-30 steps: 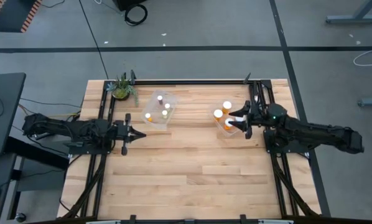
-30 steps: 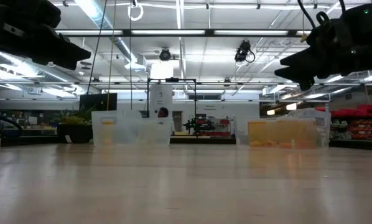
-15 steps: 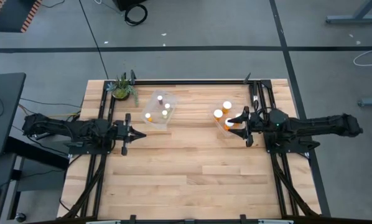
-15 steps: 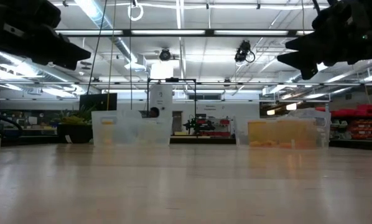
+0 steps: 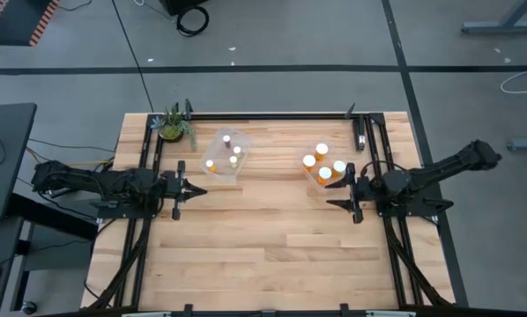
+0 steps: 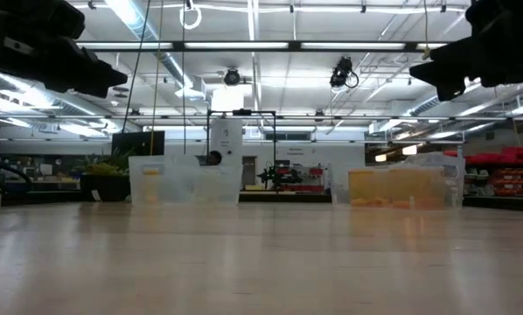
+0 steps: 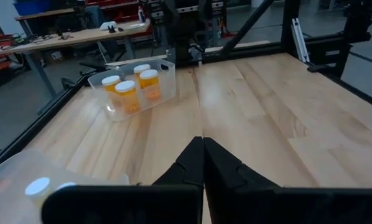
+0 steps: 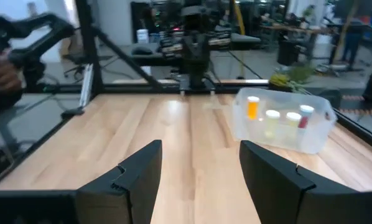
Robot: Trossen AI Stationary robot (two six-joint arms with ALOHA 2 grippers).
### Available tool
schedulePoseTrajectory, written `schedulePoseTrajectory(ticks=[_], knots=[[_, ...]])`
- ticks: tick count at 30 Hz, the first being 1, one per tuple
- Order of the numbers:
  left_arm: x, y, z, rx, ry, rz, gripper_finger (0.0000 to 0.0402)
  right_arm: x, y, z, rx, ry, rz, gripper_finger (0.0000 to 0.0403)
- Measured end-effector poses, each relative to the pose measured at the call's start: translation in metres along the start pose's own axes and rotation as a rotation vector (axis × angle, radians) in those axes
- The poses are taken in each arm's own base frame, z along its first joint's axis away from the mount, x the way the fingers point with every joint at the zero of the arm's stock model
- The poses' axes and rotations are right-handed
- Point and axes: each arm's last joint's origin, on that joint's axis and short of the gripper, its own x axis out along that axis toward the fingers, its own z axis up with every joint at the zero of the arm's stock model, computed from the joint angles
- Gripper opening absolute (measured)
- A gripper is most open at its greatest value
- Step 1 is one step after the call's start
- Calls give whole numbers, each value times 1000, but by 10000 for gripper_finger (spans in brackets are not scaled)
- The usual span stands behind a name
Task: Pick and place medicine bottles into bin by pill shape (circle, oval)
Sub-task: Return to Home Position
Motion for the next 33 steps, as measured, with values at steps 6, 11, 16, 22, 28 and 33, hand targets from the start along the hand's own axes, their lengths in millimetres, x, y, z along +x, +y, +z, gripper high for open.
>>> schedulePoseTrajectory(ticks=[6, 11, 16, 22, 28, 33], knots=[[1, -1, -10, -10, 24, -3, 16, -1, 0, -19, -27, 11, 13, 219], [5, -5, -36, -28, 50, -3, 6, -2, 0, -23, -32, 9, 18, 203], [5, -5, -37, -61, 54, -3, 21, -2, -1, -21, -61, -9, 5, 184], [4, -5, -38, -141, 68, -1, 32, -1, -2, -24, -60, 24, -17, 178], [4, -5, -38, -383, 74, 8, 24, -1, -2, -25, -62, 27, -17, 178], [4, -5, -38, -411, 74, 8, 18, -1, -2, -25, -62, 27, -17, 178]])
